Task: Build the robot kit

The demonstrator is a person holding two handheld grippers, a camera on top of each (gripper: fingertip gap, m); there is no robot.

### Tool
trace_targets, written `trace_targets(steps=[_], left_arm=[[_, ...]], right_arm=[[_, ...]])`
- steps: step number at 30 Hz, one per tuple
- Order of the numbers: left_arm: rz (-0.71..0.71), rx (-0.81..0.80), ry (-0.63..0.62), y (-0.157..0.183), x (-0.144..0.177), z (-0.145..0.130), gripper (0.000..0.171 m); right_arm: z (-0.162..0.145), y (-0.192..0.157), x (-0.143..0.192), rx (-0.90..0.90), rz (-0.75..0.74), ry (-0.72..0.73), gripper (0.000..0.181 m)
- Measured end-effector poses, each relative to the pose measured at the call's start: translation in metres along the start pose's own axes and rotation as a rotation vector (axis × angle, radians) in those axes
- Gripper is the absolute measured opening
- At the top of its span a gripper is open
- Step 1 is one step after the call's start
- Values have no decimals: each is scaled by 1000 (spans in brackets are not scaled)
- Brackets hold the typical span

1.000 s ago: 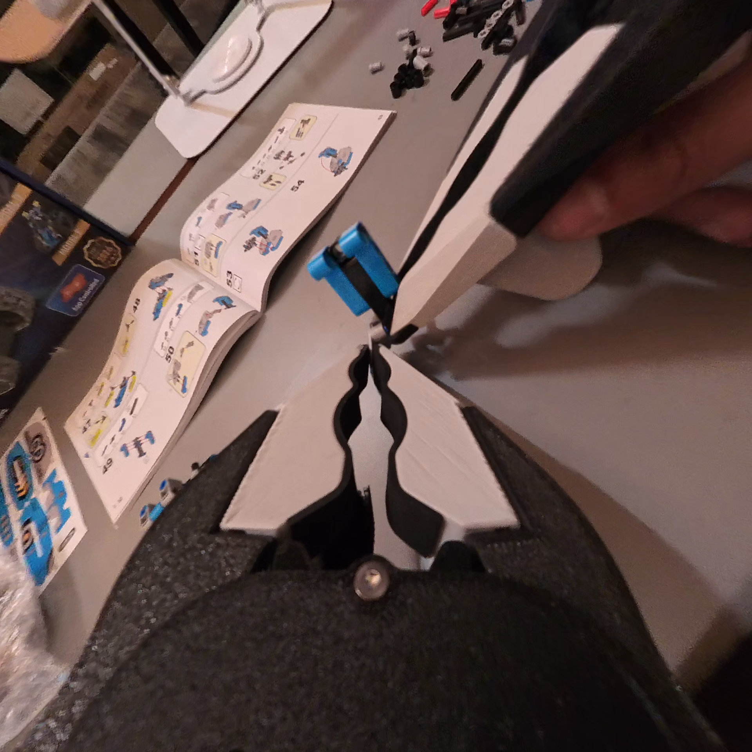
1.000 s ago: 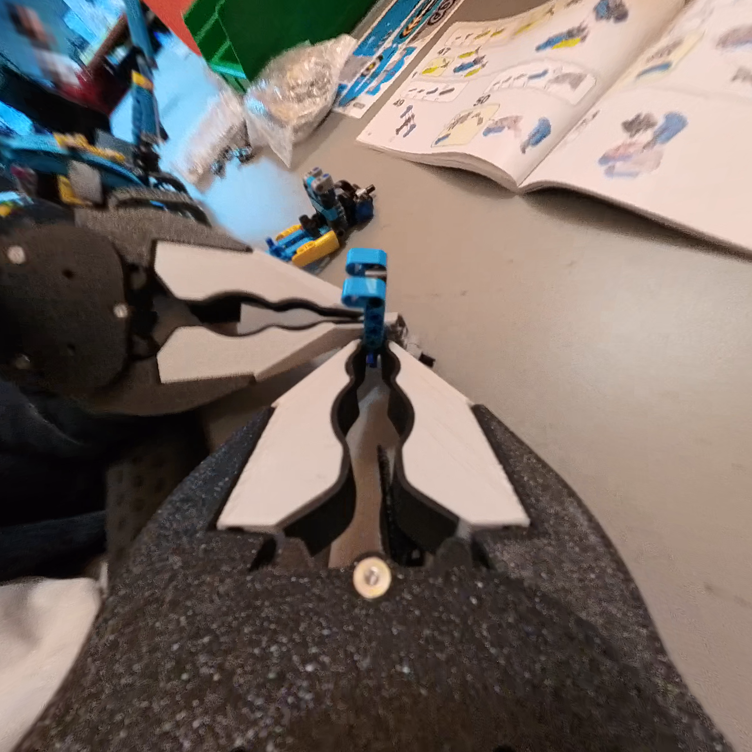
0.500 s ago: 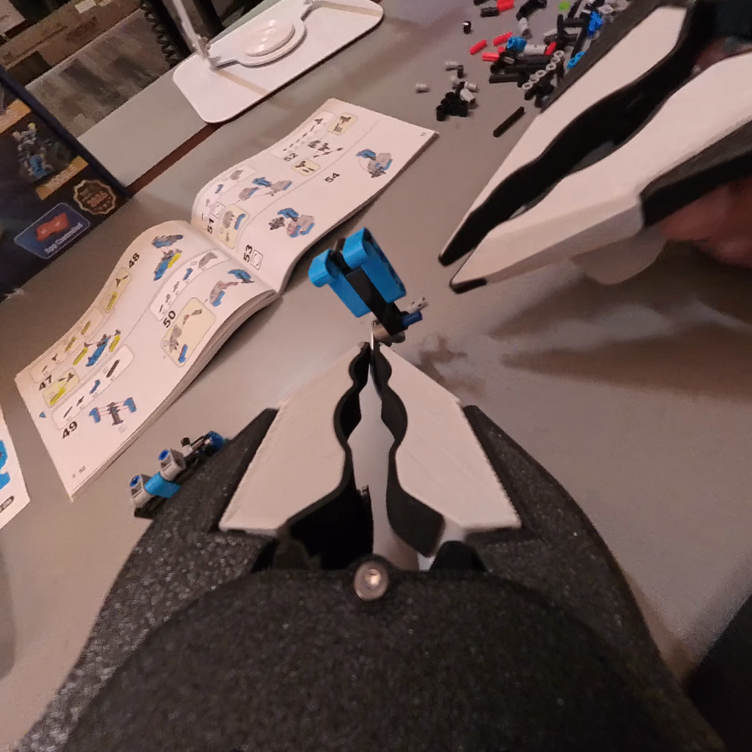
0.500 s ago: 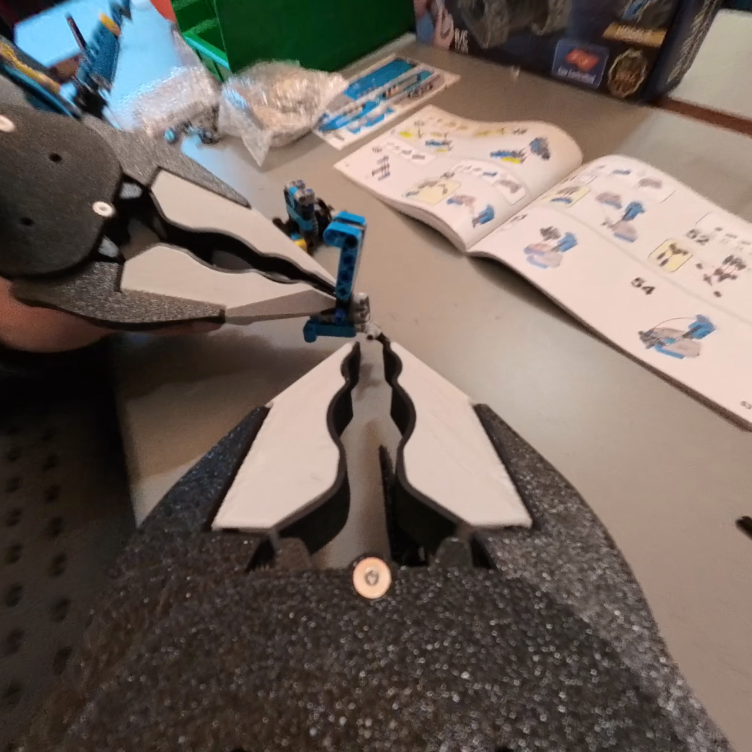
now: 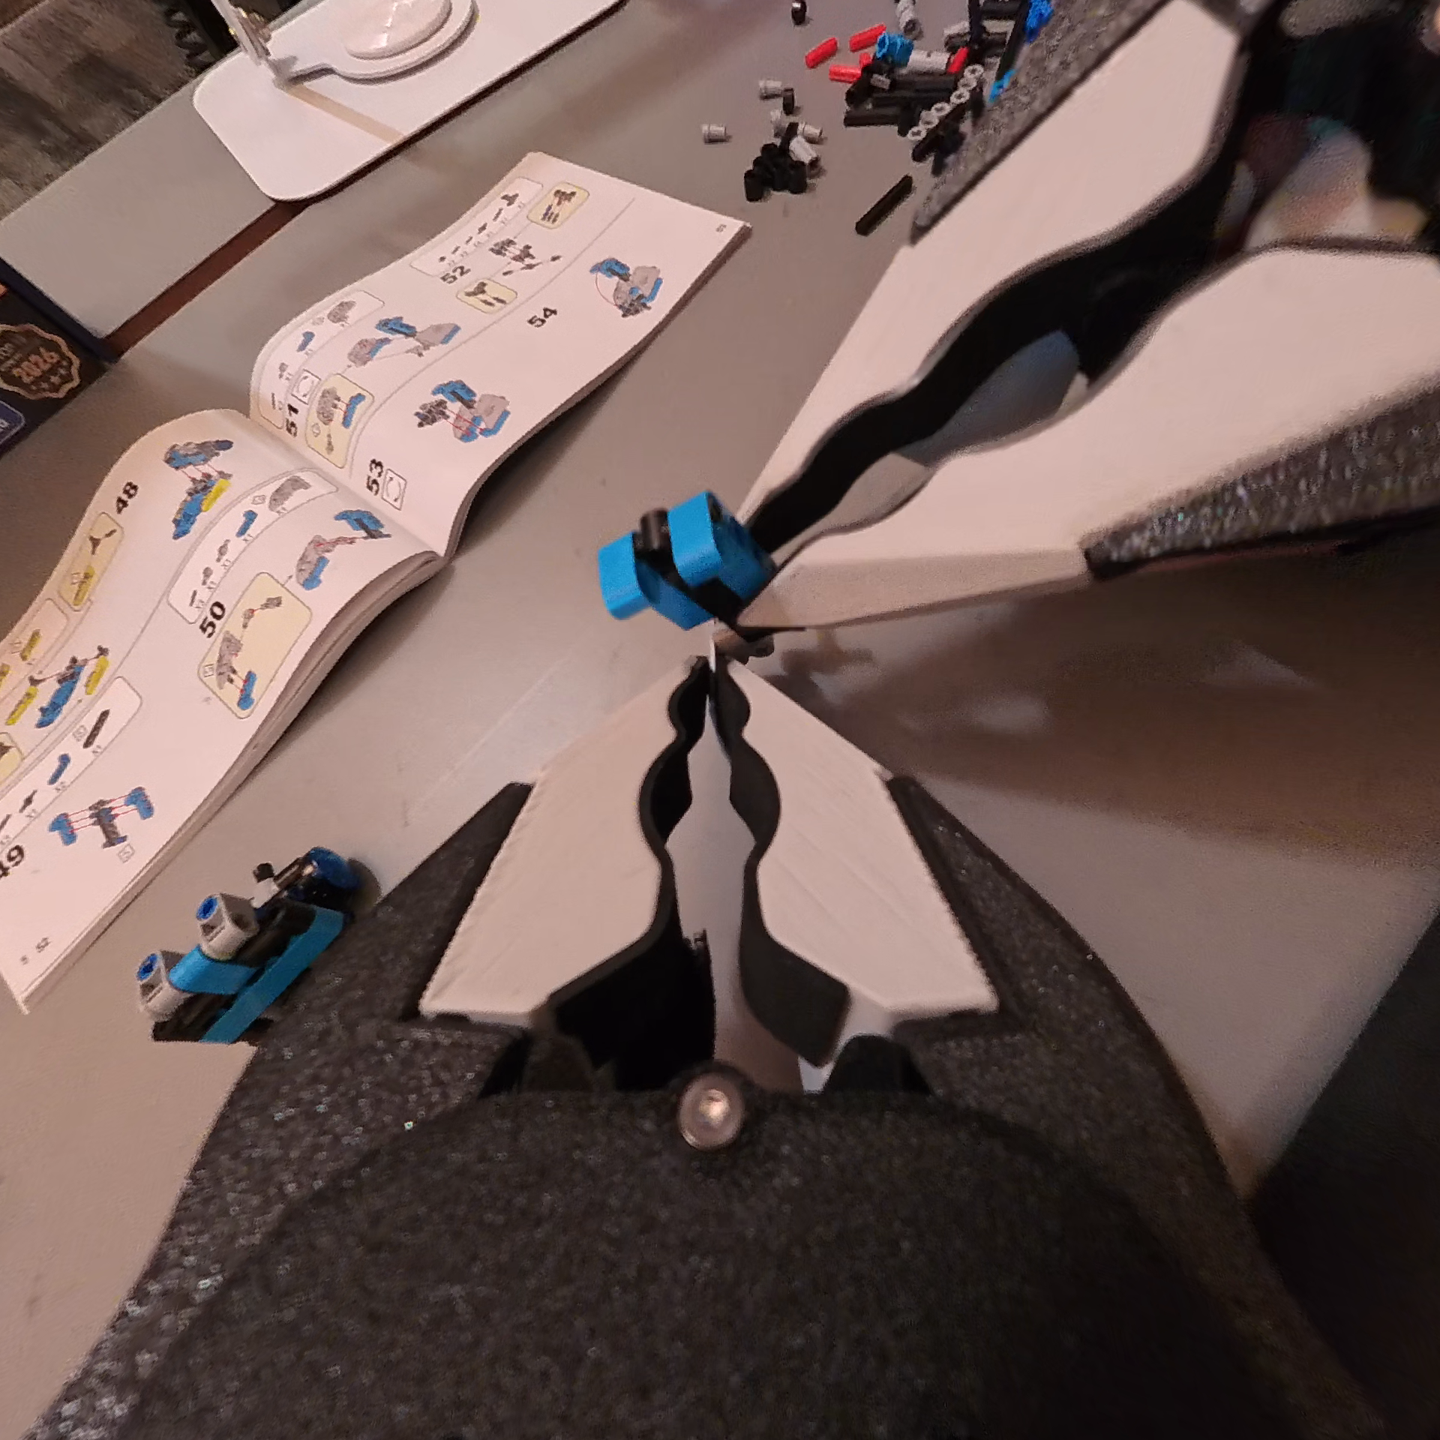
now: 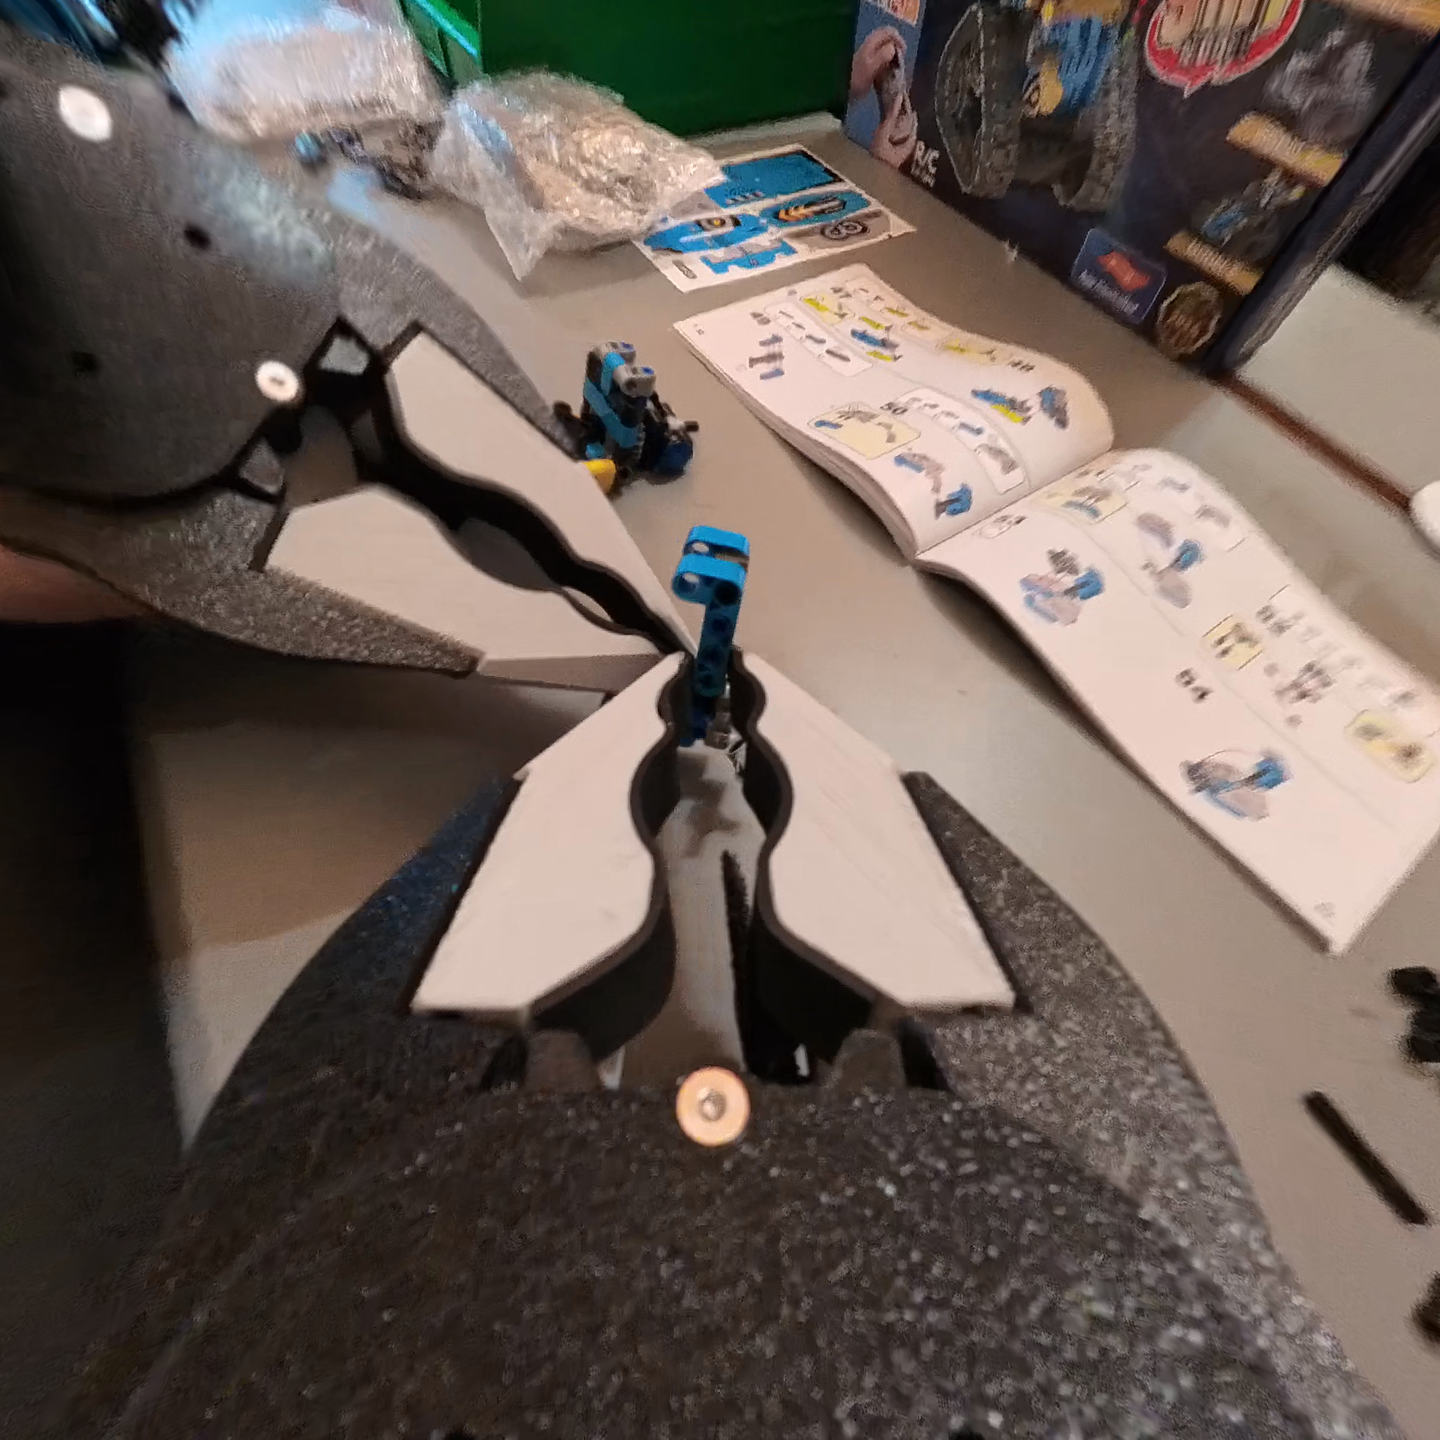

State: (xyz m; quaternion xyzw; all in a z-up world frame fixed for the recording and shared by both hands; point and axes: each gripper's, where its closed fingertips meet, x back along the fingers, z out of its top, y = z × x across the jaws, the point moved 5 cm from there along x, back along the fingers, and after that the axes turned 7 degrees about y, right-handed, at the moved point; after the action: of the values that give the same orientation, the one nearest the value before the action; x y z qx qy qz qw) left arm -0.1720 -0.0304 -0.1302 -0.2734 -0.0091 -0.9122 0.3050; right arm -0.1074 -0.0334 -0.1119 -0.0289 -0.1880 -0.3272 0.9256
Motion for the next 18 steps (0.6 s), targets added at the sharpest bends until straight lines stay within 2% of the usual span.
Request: trace_targets(steps=[1,6,13,18], left_arm=[[0,-2,-8,0,-1,-1,1],[-12,9,7,0,0,0,1],[-31,18,-20,1,-3,-5,1],[13,3,-14,-5,0,-5,2]], right_arm=[[0,-2,-1,15,-19,-7,7],[-3,8,0,-224,44,10,7],[-12,12,-2,-380,99,-8,8],[-6,10,4,-385,131,33,13]])
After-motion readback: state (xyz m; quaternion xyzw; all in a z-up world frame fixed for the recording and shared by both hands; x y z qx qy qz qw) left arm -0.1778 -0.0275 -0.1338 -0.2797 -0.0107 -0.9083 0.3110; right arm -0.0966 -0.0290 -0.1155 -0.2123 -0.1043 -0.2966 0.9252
